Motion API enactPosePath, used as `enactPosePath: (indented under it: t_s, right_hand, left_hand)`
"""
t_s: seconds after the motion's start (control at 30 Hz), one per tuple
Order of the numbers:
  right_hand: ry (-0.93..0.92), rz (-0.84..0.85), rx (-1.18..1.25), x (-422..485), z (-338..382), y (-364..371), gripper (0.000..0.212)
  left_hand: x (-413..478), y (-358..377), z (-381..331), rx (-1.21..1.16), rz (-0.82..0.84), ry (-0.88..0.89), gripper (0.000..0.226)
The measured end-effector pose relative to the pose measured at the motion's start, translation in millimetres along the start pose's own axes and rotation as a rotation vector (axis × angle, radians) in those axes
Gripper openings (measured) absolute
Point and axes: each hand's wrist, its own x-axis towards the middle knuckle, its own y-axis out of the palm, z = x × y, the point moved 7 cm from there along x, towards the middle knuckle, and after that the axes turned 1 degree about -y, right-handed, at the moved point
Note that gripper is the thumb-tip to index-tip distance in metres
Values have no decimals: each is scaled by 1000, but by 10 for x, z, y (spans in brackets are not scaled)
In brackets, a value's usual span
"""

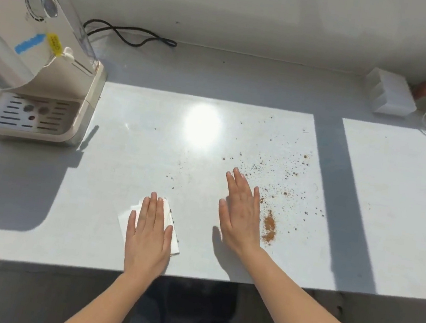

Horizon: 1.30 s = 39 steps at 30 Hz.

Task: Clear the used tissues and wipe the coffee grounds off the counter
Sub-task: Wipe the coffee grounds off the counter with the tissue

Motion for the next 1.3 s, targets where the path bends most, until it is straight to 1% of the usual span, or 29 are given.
enactPosePath:
  t_s: [0.1,0.23,0.3,0.37,0.5,0.57,0.67,0.87,1.13,1.3]
  right_hand:
    - [91,-89,-5,-56,-641,-448,55]
    - [309,-180,-88,-240,-1631,-917,52]
    - [431,-185,-173,-349,-2035,-1063,53]
    - [499,-137,-245,-419,-2256,-1094,55]
    - [454,-48,-313,-430,-2315,-994,62]
    - [456,-31,-326,-418,-2332,-970,64]
    - [451,-41,-321,-417,-2360,-979,63]
    - [435,-102,-231,-416,-2320,-1056,63]
    - [419,-106,-226,-418,-2303,-1046,63]
    - [418,-103,-227,-420,-2304,-1051,63]
  left_hand:
    - [-8,48,-183,0,-45,-78,62]
    - [25,91,-359,1,-73,-126,59]
    - [16,138,-509,-2,-55,-117,58]
    - [8,194,-710,-1,-31,-85,59]
    - [18,256,-1033,33,-3,-17,61]
    - [54,268,-1118,51,-2,13,63]
    - [132,289,-1262,35,4,46,64]
    - [210,329,-1560,3,37,109,64]
    - [237,432,-1866,-1,41,171,62]
    - [230,470,-1873,5,56,230,61]
